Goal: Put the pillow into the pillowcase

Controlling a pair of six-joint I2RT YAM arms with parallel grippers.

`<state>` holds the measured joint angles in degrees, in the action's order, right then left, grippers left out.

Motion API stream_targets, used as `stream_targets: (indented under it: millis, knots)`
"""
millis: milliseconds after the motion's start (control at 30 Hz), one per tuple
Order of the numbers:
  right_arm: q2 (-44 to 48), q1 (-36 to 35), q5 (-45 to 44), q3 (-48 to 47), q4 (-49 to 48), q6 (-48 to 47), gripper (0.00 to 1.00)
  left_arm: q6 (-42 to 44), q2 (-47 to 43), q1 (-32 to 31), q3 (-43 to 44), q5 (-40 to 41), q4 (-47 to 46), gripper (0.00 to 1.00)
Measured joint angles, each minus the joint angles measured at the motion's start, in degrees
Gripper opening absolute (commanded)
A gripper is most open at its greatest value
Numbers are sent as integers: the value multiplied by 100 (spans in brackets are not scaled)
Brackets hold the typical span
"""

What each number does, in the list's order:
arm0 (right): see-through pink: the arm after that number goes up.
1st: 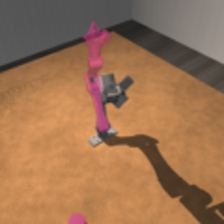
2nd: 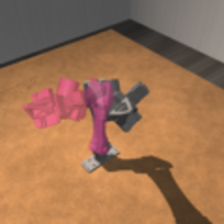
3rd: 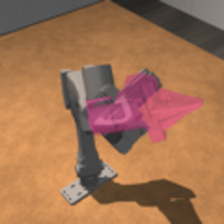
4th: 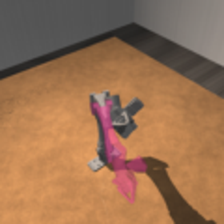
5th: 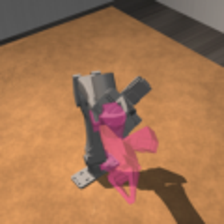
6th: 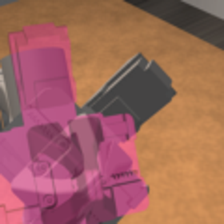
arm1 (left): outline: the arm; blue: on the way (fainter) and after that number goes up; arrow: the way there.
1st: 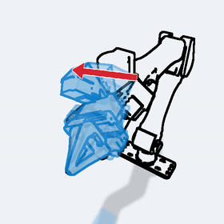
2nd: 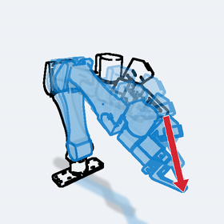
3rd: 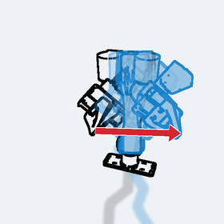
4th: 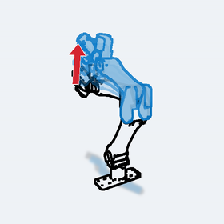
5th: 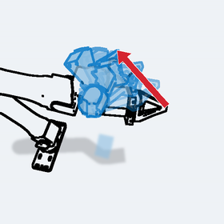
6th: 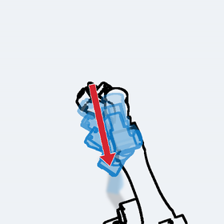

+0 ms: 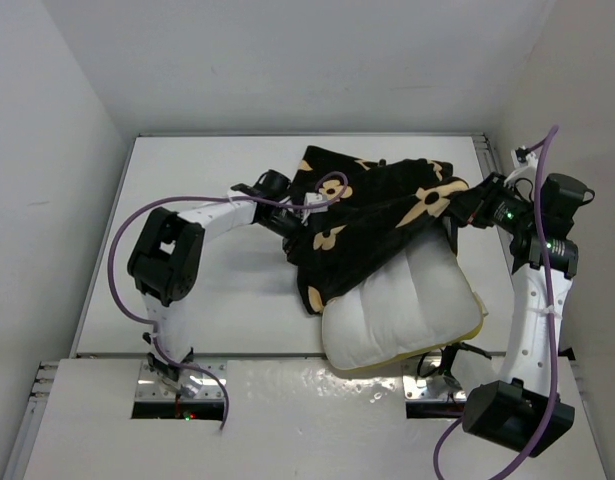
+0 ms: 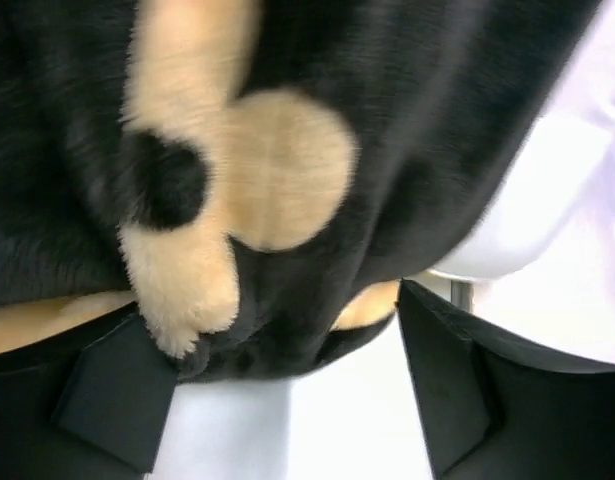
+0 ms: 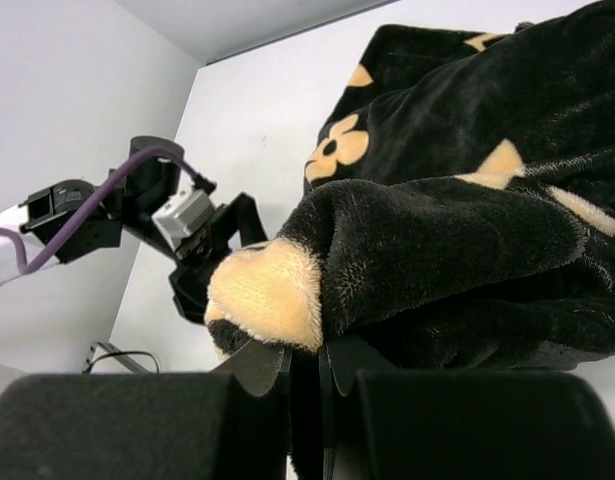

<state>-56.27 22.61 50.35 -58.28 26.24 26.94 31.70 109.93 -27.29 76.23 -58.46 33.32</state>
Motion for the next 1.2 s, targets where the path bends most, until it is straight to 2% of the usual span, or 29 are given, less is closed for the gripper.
stream_targets:
  millis: [67,133,167,200,267,300,333,467,567,633,733,800,867,967,1067,1200]
  knots:
    - [0,-2,-2,0,-4,2,0,221,0,-52,68,-46,313,42]
    - [0,-11,0,13,-11,2,0,358,0,-70,101,-66,577,31]
    - [0,-15,0,20,-15,4,0,444,0,-74,111,-68,717,29]
    - [0,-22,0,24,-11,4,0,535,0,-74,125,-72,844,23]
    - [0,-24,0,24,-15,4,0,789,13,-74,195,-87,1228,21]
    - [0,-24,0,22,-15,4,0,927,35,-83,247,-96,1421,6]
    - [0,-24,0,22,-15,4,0,1060,70,-94,319,-101,1635,0]
    - [15,-24,-4,59,-57,37,0,1606,219,-140,505,-153,2299,0]
    - [42,-28,-76,83,-116,216,0,2087,372,-55,883,-400,3165,0]
    - [31,-63,-199,59,-184,420,0,2155,476,96,1392,-625,3620,0]
    - [-282,-164,-695,-553,-28,870,0,1969,560,680,2616,-855,3960,0]
    - [-645,-219,-1075,-1294,79,1207,0,1545,533,1202,3523,-855,3810,0]
    - [-984,-225,-1419,-2072,70,1517,0,780,317,1679,4037,-756,3082,0]
    - [-1244,-387,-1674,-2809,-26,1792,0,-459,-474,2277,3849,-503,1554,0]
    - [-1346,-570,-1915,-3169,-44,1985,0,-1384,-1165,2538,3891,-225,452,0]
    - [-1593,-638,-2227,-3530,-35,2214,0,-2393,-1311,2682,4857,-111,-439,0]
